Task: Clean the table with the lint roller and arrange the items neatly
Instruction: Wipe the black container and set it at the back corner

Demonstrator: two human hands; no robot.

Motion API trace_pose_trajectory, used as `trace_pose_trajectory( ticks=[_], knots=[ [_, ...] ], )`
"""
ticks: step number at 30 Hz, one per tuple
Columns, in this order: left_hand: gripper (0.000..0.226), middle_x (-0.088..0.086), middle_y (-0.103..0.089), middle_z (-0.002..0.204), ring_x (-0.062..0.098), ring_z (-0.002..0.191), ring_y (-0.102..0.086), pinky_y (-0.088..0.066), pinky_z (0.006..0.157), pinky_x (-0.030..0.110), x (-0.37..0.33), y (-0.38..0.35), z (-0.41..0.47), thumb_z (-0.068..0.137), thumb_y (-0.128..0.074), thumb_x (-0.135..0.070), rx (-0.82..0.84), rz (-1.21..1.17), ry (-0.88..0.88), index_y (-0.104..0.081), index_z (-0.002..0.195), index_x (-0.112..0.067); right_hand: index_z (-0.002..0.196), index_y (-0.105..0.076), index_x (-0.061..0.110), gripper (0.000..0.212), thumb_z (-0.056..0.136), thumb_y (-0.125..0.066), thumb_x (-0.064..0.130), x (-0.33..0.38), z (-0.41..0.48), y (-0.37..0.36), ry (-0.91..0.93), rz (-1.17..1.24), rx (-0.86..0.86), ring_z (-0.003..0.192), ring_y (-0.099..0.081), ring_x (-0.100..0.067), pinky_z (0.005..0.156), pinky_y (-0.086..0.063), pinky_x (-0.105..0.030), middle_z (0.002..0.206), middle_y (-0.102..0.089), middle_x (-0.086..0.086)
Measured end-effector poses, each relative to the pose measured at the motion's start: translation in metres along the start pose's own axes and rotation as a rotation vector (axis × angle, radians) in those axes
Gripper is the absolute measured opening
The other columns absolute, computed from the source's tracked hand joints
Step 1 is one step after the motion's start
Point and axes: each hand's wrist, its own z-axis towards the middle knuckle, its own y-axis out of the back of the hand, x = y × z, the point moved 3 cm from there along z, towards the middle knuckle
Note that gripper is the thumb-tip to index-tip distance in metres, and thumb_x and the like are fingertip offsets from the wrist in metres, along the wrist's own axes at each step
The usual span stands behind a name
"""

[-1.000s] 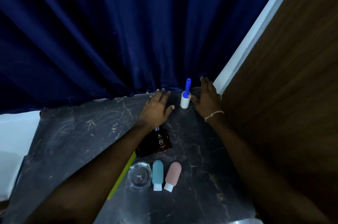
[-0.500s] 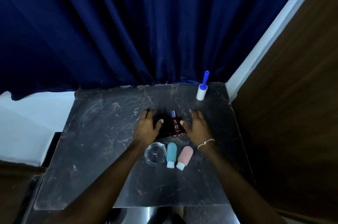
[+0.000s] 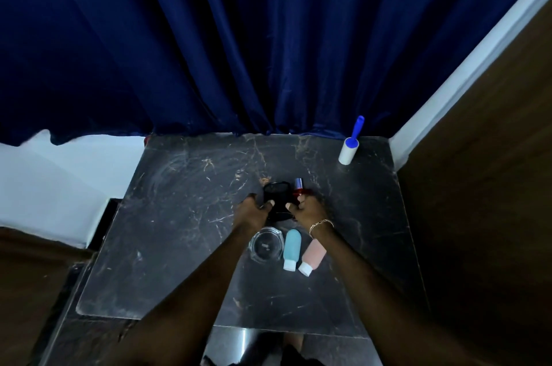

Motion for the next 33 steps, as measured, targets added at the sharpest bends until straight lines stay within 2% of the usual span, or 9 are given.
trace_pose_trajectory(
  ticks=[4, 8, 11, 16, 18, 22, 26, 30, 33],
  knots=[
    [0.042, 0.024, -0.071, 0.116, 0.035, 0.104, -0.067, -0.045, 0.079, 0.034, 0.0, -0.005, 0.008, 0.095, -0.07, -0.036, 0.015, -0.038, 0.051, -0.064, 0.114, 0.002, 0.095, -0.051, 0.011, 0.023, 0.091, -0.069, 0.025, 0.005, 0.011, -0.004, 0.02, -0.067, 0.008, 0.087, -0.049, -0.016, 0.078, -0.042, -0.027, 0.094, -0.061, -0.016],
    [0.034, 0.022, -0.073, 0.113, 0.03, 0.097, -0.066, -0.047, 0.079, 0.031, 0.001, -0.009, 0.013, 0.095, -0.072, -0.03, 0.044, -0.034, 0.048, -0.068, 0.111, 0.0, 0.094, -0.051, 0.014, 0.023, 0.089, -0.07, 0.026, 0.007, 0.019, -0.008, 0.06, -0.159, 0.015, 0.104, -0.064, -0.032, 0.09, -0.049, -0.031, 0.115, -0.067, -0.025],
    [0.036, 0.022, -0.074, 0.11, 0.034, 0.104, -0.07, -0.055, 0.088, 0.039, 0.003, -0.013, 0.015, 0.093, -0.074, -0.03, 0.047, -0.047, 0.048, -0.07, 0.11, 0.001, 0.109, -0.061, -0.001, 0.034, 0.089, -0.071, 0.024, -0.001, 0.027, -0.012, 0.044, -0.148, 0.018, 0.11, -0.063, -0.034, 0.091, -0.048, -0.03, 0.116, -0.066, -0.023],
    [0.032, 0.023, -0.076, 0.103, 0.033, 0.095, -0.071, -0.056, 0.087, 0.041, 0.008, -0.012, 0.017, 0.09, -0.077, -0.028, 0.026, -0.12, 0.051, -0.072, 0.101, 0.001, 0.088, -0.057, 0.012, 0.022, 0.088, -0.071, 0.028, -0.008, 0.029, -0.017, 0.015, -0.087, 0.021, 0.1, -0.065, -0.032, 0.073, -0.035, -0.018, 0.105, -0.07, -0.02],
    [0.031, 0.025, -0.075, 0.103, 0.032, 0.091, -0.07, -0.056, 0.088, 0.045, 0.008, -0.01, 0.015, 0.09, -0.078, -0.025, 0.016, -0.165, 0.043, -0.071, 0.101, 0.004, 0.1, -0.067, 0.005, 0.023, 0.087, -0.073, 0.023, -0.007, 0.026, -0.017, 0.014, -0.025, 0.021, 0.099, -0.068, -0.03, 0.07, -0.039, -0.013, 0.103, -0.072, -0.019],
    [0.031, 0.023, -0.076, 0.102, 0.038, 0.099, -0.072, -0.058, 0.091, 0.048, 0.01, -0.005, 0.006, 0.089, -0.079, -0.023, -0.018, -0.255, 0.046, -0.07, 0.102, 0.003, 0.116, -0.067, -0.003, 0.039, 0.083, -0.077, 0.016, -0.004, 0.018, -0.017, 0.037, 0.041, -0.024, 0.097, -0.069, -0.023, 0.061, -0.038, 0.003, 0.106, -0.074, -0.018],
    [0.034, 0.026, -0.074, 0.105, 0.041, 0.102, -0.071, -0.056, 0.096, 0.052, 0.013, 0.008, -0.002, 0.088, -0.08, -0.021, -0.04, -0.366, 0.039, -0.067, 0.105, 0.006, 0.128, -0.063, 0.004, 0.058, 0.079, -0.081, 0.027, 0.009, 0.012, -0.019, 0.089, 0.026, -0.056, 0.106, -0.069, -0.023, 0.093, -0.054, -0.029, 0.119, -0.071, -0.014],
    [0.03, 0.027, -0.073, 0.111, 0.041, 0.105, -0.07, -0.055, 0.101, 0.055, 0.015, 0.036, -0.01, 0.088, -0.076, -0.001, -0.049, -0.512, -0.007, -0.064, 0.111, 0.014, 0.129, -0.063, 0.008, 0.058, 0.077, -0.082, 0.026, 0.035, 0.004, -0.027, 0.168, 0.06, -0.05, 0.104, -0.07, -0.02, 0.097, -0.055, -0.039, 0.119, -0.072, -0.009],
    [0.014, 0.0, -0.078, 0.085, 0.012, 0.08, -0.074, -0.06, 0.076, 0.025, 0.025, 0.06, -0.011, 0.086, -0.072, 0.012, -0.095, -0.561, -0.056, -0.066, 0.095, 0.003, 0.13, -0.062, 0.009, 0.056, 0.078, -0.08, 0.016, 0.058, 0.0, -0.042, 0.245, 0.077, 0.011, 0.102, -0.071, -0.022, 0.095, -0.056, -0.04, 0.115, -0.073, -0.007]
  ],
)
